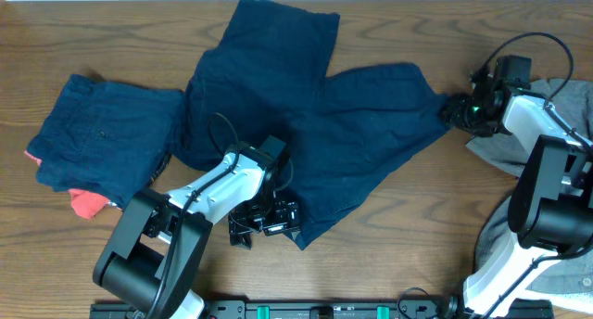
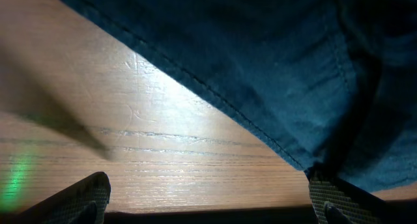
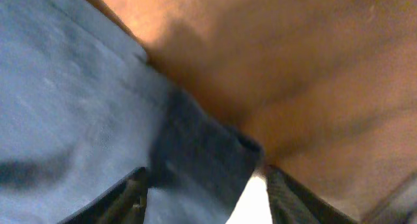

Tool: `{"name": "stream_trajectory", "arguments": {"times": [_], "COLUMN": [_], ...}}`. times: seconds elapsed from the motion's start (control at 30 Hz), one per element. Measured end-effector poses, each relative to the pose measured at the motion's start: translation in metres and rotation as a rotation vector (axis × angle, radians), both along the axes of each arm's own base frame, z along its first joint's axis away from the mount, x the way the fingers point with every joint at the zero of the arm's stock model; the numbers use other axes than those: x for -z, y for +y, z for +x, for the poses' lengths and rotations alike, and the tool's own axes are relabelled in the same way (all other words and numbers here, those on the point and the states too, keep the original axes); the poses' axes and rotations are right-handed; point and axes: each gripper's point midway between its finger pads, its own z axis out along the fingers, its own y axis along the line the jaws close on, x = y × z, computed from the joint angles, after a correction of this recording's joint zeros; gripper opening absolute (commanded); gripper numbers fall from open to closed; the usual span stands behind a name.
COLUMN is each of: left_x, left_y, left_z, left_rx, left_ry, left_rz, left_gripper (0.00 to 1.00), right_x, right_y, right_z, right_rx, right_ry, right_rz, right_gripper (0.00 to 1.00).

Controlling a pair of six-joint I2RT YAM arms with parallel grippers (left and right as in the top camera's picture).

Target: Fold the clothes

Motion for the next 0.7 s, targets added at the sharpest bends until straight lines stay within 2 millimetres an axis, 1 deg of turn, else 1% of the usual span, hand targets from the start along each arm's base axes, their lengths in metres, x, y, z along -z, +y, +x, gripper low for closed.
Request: {"name": "stream_trajectory", "arguments": {"times": [0.03, 0.07, 0.1, 0.27, 0.3, 0.37, 0.43, 0.5, 0.57, 0.63, 0.7], "left_x": [0.000, 0.000, 0.000, 0.002, 0.002, 0.002, 0.002, 0.003, 0.004, 0.005, 0.005], "left_y": [0.000, 0.000, 0.000, -0.003, -0.004, -0.004, -0.002, 0.000, 0.005, 0.011, 0.017], "left_z": [0.000, 0.000, 0.000, 0.005, 0.006, 0.008, 0.009, 0.015, 0.025, 0.038, 0.049], "left_rx": [0.000, 0.000, 0.000, 0.000, 0.000, -0.003, -0.012, -0.036, -0.075, -0.126, -0.179], "left_ry": [0.001, 0.001, 0.000, -0.022, -0.027, -0.032, -0.033, -0.042, -0.062, -0.083, -0.099], "left_rz": [0.000, 0.000, -0.001, -0.013, -0.016, -0.019, -0.019, -0.024, -0.033, -0.043, -0.056], "left_gripper": [0.99, 0.98, 0.98, 0.98, 0.98, 0.98, 0.98, 0.98, 0.98, 0.98, 0.98], "right_x": [0.002, 0.003, 0.005, 0.006, 0.005, -0.001, -0.015, -0.039, -0.065, -0.085, -0.094], "right_y": [0.000, -0.001, -0.001, -0.004, -0.007, -0.017, -0.034, -0.053, -0.070, -0.079, -0.081], "right_z": [0.002, 0.003, 0.003, -0.002, -0.006, -0.020, -0.038, -0.055, -0.076, -0.098, -0.113], "right_rx": [0.009, 0.023, 0.026, 0.054, 0.063, 0.101, 0.158, 0.220, 0.281, 0.320, 0.336], "right_ry": [-0.001, -0.002, 0.001, 0.025, 0.037, 0.077, 0.110, 0.121, 0.130, 0.154, 0.183], "right_rz": [0.003, 0.005, 0.006, 0.012, 0.014, 0.009, -0.011, -0.047, -0.089, -0.121, -0.144], "right_gripper": [0.18, 0.05, 0.01, 0.01, 0.01, 0.01, 0.01, 0.01, 0.01, 0.01, 0.01]}}
